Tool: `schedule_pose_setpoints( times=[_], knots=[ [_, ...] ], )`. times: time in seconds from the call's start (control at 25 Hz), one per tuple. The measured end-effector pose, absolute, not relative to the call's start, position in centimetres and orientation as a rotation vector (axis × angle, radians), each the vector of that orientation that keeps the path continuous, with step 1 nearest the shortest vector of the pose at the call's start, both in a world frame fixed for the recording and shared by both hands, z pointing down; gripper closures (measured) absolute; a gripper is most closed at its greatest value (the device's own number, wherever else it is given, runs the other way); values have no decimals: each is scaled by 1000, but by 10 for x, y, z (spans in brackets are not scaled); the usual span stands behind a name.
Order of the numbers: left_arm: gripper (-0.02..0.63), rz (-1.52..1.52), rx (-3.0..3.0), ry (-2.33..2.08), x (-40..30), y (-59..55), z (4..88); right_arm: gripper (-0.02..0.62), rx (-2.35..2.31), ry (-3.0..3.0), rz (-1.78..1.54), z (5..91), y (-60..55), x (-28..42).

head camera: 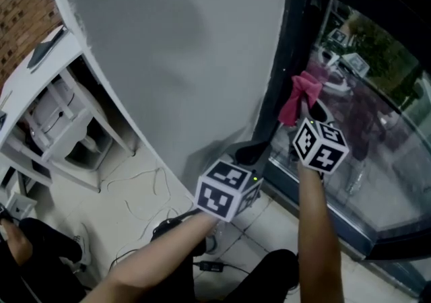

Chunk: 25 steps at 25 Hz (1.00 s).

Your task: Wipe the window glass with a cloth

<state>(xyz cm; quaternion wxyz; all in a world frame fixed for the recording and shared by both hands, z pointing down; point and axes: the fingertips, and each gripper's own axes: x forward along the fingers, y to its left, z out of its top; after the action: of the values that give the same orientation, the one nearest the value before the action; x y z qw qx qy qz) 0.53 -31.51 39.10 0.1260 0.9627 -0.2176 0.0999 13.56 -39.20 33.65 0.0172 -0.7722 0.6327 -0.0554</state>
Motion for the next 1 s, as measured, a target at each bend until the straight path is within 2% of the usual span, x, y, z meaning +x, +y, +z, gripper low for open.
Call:
schedule_pose_setpoints(
  times=[0.56, 1.0],
  knots=[
    [600, 332, 2822, -563, 26, -299, 402, 540, -2519, 1840, -173, 356, -347, 179],
    [600, 325, 2853, -296, 124, -203, 406, 538, -2659, 1685, -136, 352, -205, 269]
  ],
)
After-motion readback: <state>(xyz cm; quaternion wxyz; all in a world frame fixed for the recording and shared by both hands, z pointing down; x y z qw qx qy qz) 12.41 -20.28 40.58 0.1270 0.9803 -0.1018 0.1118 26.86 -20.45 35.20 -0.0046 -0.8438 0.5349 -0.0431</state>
